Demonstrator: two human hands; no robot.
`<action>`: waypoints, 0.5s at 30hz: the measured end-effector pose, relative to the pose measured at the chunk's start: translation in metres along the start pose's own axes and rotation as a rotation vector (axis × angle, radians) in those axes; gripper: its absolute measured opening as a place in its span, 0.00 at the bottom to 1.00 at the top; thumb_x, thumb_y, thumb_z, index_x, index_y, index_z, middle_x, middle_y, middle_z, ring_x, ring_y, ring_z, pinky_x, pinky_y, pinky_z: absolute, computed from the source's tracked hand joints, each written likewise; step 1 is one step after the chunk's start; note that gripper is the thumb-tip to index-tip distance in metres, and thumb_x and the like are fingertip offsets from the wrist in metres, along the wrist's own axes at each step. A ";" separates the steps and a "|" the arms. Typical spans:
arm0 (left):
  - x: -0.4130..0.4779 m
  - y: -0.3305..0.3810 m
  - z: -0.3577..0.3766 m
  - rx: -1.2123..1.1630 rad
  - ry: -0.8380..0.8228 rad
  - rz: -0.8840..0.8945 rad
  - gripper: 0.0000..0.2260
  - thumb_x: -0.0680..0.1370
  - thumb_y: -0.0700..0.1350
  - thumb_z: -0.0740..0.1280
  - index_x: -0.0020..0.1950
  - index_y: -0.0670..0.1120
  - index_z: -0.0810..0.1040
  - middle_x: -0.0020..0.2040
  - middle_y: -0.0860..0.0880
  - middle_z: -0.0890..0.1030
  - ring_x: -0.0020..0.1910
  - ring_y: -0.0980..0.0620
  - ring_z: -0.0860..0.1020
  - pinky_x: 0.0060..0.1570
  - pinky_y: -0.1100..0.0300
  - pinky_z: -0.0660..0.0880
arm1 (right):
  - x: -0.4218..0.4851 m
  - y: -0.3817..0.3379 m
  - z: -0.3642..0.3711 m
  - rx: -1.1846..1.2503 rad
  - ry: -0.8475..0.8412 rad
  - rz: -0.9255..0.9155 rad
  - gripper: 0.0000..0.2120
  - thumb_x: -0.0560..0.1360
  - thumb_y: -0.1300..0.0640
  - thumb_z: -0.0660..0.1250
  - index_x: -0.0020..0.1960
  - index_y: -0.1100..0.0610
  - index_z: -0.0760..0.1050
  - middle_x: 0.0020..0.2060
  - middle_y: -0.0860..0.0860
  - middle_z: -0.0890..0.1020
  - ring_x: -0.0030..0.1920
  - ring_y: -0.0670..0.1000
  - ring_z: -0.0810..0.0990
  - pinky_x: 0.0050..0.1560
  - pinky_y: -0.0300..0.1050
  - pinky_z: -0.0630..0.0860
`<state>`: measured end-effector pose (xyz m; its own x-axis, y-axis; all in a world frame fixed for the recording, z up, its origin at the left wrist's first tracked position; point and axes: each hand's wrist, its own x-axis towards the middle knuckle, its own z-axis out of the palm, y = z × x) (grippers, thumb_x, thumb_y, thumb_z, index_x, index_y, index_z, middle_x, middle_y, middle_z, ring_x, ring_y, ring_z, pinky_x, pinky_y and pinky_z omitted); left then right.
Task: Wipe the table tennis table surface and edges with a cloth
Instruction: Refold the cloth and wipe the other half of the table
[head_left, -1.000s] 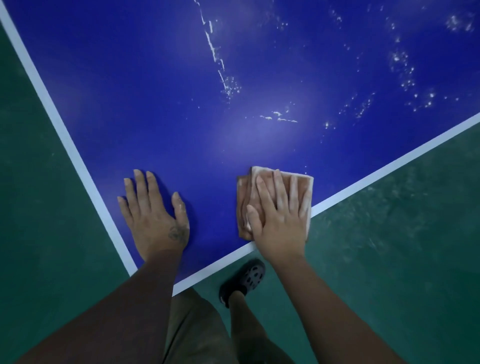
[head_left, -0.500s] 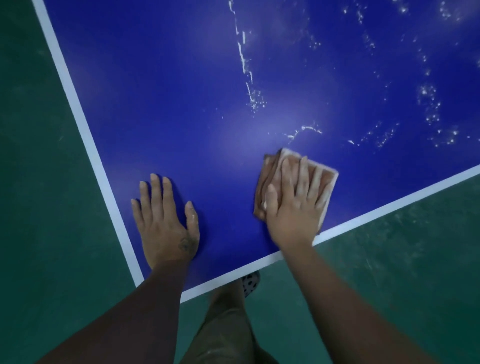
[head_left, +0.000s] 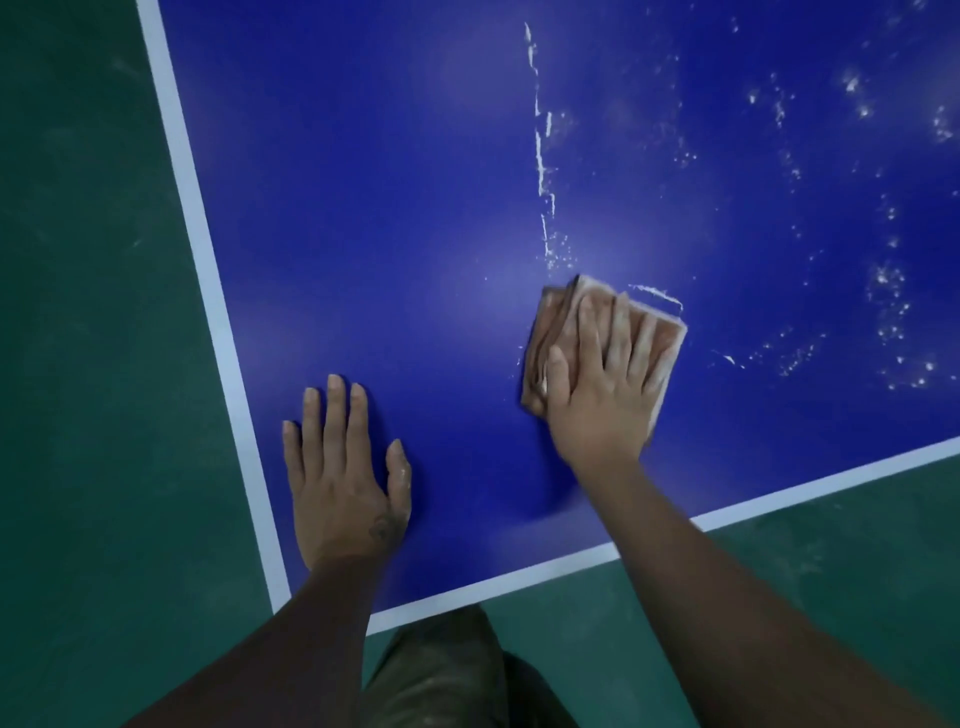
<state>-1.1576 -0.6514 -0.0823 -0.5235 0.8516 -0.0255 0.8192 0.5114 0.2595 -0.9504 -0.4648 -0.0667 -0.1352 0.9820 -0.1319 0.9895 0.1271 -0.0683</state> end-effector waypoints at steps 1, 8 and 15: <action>0.000 0.001 -0.001 -0.002 -0.007 -0.005 0.32 0.87 0.55 0.57 0.89 0.42 0.58 0.90 0.45 0.55 0.89 0.43 0.49 0.86 0.36 0.50 | -0.019 0.000 0.002 -0.005 0.014 -0.019 0.32 0.87 0.38 0.48 0.88 0.47 0.51 0.88 0.52 0.51 0.87 0.61 0.47 0.84 0.70 0.43; 0.000 -0.001 0.000 -0.020 -0.008 -0.002 0.31 0.87 0.53 0.56 0.88 0.42 0.59 0.90 0.45 0.55 0.89 0.42 0.51 0.86 0.36 0.51 | -0.060 -0.053 0.016 0.017 0.018 -0.159 0.31 0.87 0.38 0.52 0.88 0.44 0.52 0.88 0.51 0.53 0.87 0.62 0.49 0.83 0.72 0.46; 0.000 -0.003 0.002 -0.022 -0.022 -0.005 0.31 0.87 0.54 0.55 0.88 0.42 0.59 0.90 0.46 0.56 0.89 0.42 0.51 0.86 0.37 0.51 | 0.039 -0.091 0.012 0.087 0.065 -0.252 0.31 0.86 0.36 0.53 0.87 0.42 0.54 0.87 0.48 0.54 0.87 0.59 0.48 0.84 0.70 0.44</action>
<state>-1.1592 -0.6528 -0.0854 -0.5223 0.8514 -0.0485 0.8108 0.5134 0.2809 -1.0467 -0.4400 -0.0771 -0.3705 0.9281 -0.0360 0.9166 0.3591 -0.1759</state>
